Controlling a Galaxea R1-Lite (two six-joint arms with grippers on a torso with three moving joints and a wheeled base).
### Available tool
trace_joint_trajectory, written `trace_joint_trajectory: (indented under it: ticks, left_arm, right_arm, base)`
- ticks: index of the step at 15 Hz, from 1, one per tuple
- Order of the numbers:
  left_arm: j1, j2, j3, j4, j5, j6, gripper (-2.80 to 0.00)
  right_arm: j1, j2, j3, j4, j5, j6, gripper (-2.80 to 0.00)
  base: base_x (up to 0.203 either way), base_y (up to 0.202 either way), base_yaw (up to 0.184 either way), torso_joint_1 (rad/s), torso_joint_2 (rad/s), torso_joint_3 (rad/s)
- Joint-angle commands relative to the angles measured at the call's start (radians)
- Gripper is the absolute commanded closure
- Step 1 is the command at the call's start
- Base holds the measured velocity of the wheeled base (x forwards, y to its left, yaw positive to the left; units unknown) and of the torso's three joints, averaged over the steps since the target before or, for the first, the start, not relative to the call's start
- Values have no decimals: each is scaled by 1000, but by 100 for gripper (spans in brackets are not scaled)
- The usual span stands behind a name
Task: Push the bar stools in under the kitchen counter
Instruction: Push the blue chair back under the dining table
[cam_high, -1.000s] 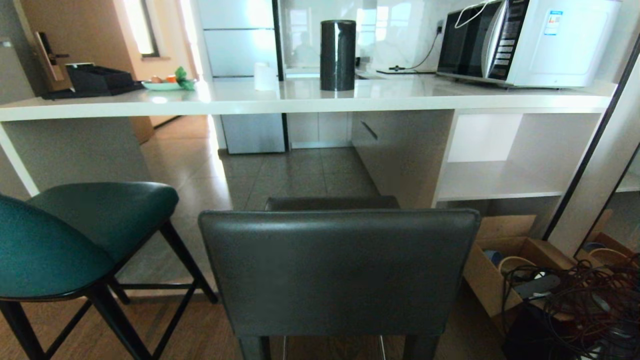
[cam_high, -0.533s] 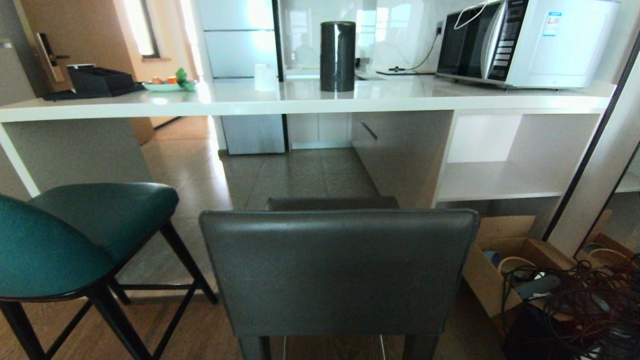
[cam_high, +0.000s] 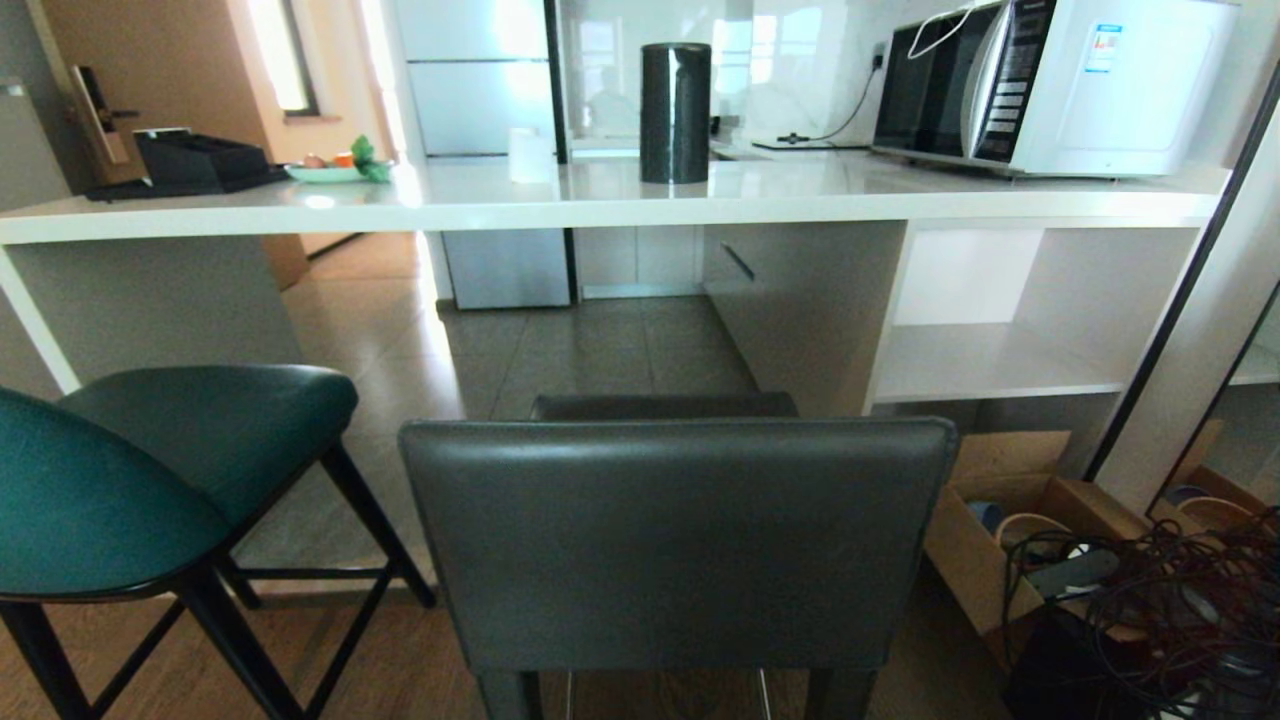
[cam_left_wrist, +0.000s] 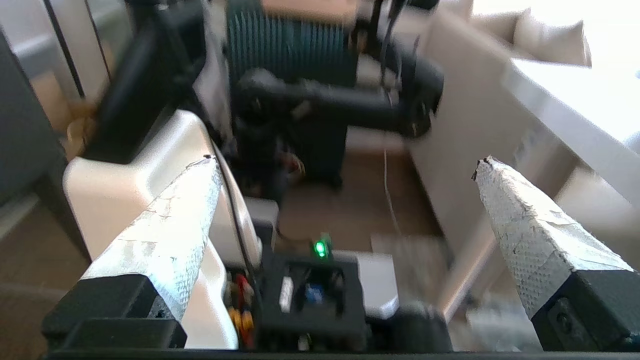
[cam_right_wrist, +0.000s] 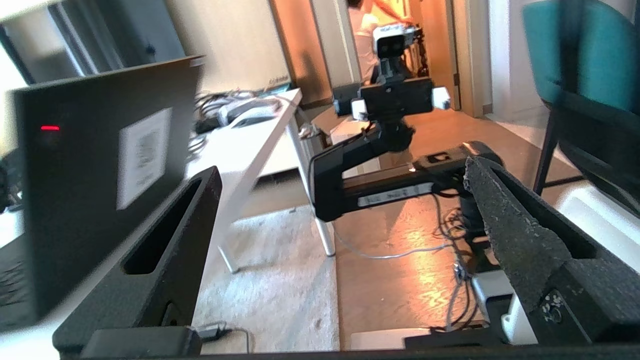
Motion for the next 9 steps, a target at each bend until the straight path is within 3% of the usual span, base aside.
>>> trace_joint_trajectory:
  ticks: [1, 3, 4, 5, 7, 9]
  left_arm:
    - [1, -6, 96, -38, 173, -4, -280]
    - [1, -5, 108, 31, 392, 28, -280]
    - [1, -5, 105, 97, 454, 114, -280]
    - [1, -5, 103, 173, 508, 213, -280]
    - [1, -5, 80, 365, 595, 429, -280]
    - [1, -5, 14, 615, 634, 707, -280]
  right_arm:
    - [-1, -13, 143, -25, -3, -58, -280]
    - [-1, -13, 185, 1, -7, -192, -280]
    - [-1, -13, 181, 36, -8, -268, -280]
    - [-1, -13, 179, 84, -24, -367, -280]
    - [-1, -13, 154, 260, -134, -544, -280]
    - [-1, -13, 83, 538, -257, -795, -280]
  base:
    - [0, 0, 0, 0, 0, 0]
    - [0, 0, 0, 0, 0, 0]
    - [0, 0, 0, 0, 0, 0]
    - [0, 0, 0, 0, 0, 0]
    - [0, 0, 0, 0, 0, 0]
    - [0, 0, 0, 0, 0, 0]
